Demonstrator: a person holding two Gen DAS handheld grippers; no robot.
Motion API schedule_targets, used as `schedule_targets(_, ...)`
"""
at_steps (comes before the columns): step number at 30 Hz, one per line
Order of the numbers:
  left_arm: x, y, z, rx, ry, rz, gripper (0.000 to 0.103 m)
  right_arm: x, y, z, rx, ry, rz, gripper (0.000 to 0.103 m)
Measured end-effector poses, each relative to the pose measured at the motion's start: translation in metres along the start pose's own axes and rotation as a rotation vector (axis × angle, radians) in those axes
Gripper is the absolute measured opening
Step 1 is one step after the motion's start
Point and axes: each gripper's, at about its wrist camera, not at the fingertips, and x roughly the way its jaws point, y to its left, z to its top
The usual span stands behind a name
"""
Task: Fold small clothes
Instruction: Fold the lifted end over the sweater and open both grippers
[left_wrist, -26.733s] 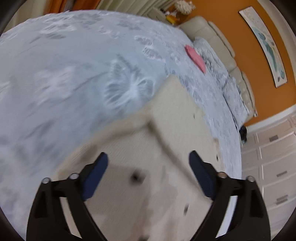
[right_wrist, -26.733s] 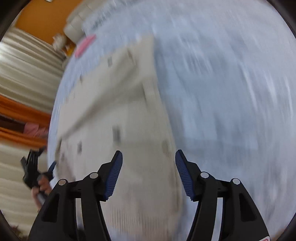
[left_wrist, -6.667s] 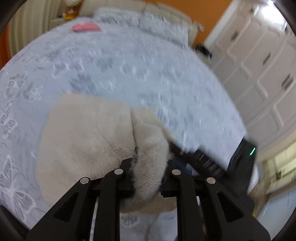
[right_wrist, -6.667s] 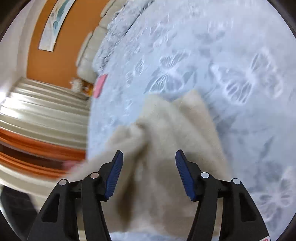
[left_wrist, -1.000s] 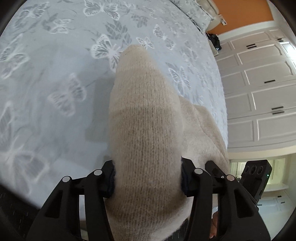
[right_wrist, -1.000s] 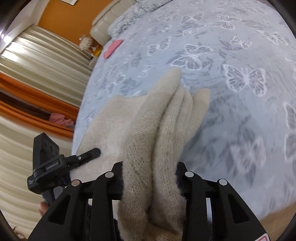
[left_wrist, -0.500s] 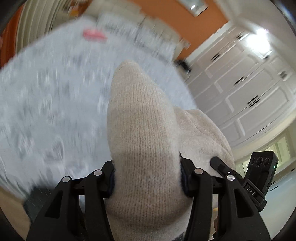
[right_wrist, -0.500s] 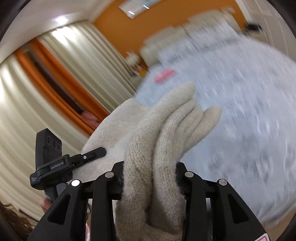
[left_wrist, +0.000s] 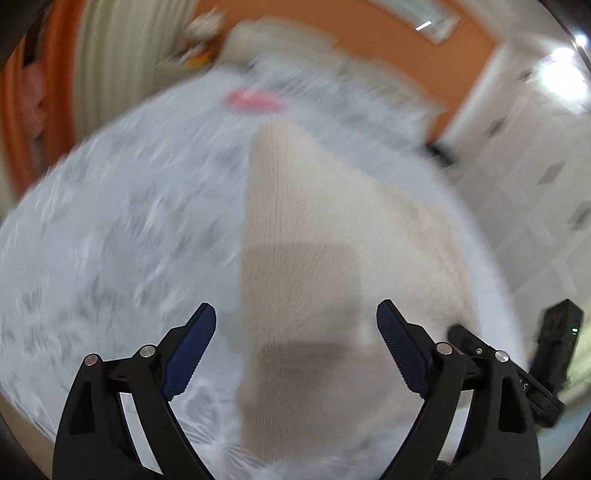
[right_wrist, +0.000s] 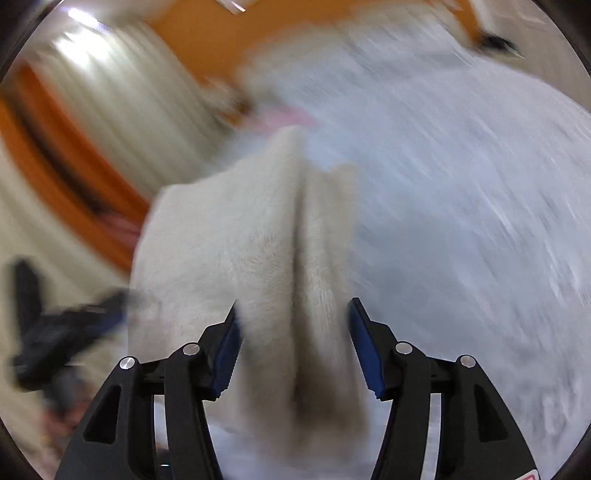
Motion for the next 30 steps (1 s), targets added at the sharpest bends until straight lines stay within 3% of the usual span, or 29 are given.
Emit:
schedule_targets(1, 0.027, 0.01, -0.012, -0.018, 0.055, 0.046, 0.068, 0.022, -0.017, -0.011, 0.044, 0.061, -0.025, 0.03)
schedule_targets(2, 0.049, 0.02, -0.024, -0.037, 0.122, 0.074, 0.065, 0.024, -0.022, -0.018, 0.067, 0.051, 0.022, 0.026)
schedule_targets(3, 0.055, 0.024, -0.032, -0.049, 0.137, 0.05, 0.066, 0.019, -0.022, -0.022, 0.061, 0.019, 0.053, 0.026)
schedule_targets(5, 0.048, 0.027, -0.043, -0.058, 0.062, 0.026, 0.067, 0.008, -0.01, -0.027, -0.03, -0.028, 0.048, 0.026)
schedule_targets(10, 0.052, 0.018, -0.052, -0.001, 0.02, 0.047, 0.071, 0.019, 0.008, -0.018, -0.142, -0.046, 0.02, 0.018)
schedule_targets(12, 0.067, 0.026, -0.055, 0.005, 0.051, 0.077, 0.072, 0.038, 0.001, -0.025, -0.117, 0.013, -0.022, 0.018)
schedule_targets(14, 0.074, 0.033, -0.061, 0.001, 0.077, 0.094, 0.078, 0.08, -0.024, -0.042, -0.058, 0.181, -0.078, 0.016)
schedule_targets(15, 0.077, 0.036, -0.061, -0.002, 0.088, 0.099, 0.081, 0.083, -0.026, -0.046, -0.014, 0.204, -0.052, 0.017)
schedule_targets(19, 0.072, 0.033, -0.063, 0.024, 0.05, 0.118, 0.081, 0.044, -0.012, -0.037, -0.079, 0.057, -0.058, 0.019)
schedule_targets(25, 0.049, 0.013, -0.073, 0.132, -0.039, 0.202, 0.083, 0.016, -0.024, -0.05, -0.022, -0.034, -0.131, 0.028)
schedule_targets(27, 0.038, 0.006, -0.076, 0.168, -0.082, 0.23, 0.09, 0.012, -0.022, -0.05, -0.025, -0.064, -0.166, 0.052)
schedule_targets(30, 0.023, 0.001, -0.08, 0.193, -0.137, 0.259, 0.096, 0.004, -0.015, -0.054, -0.041, -0.094, -0.2, 0.063)
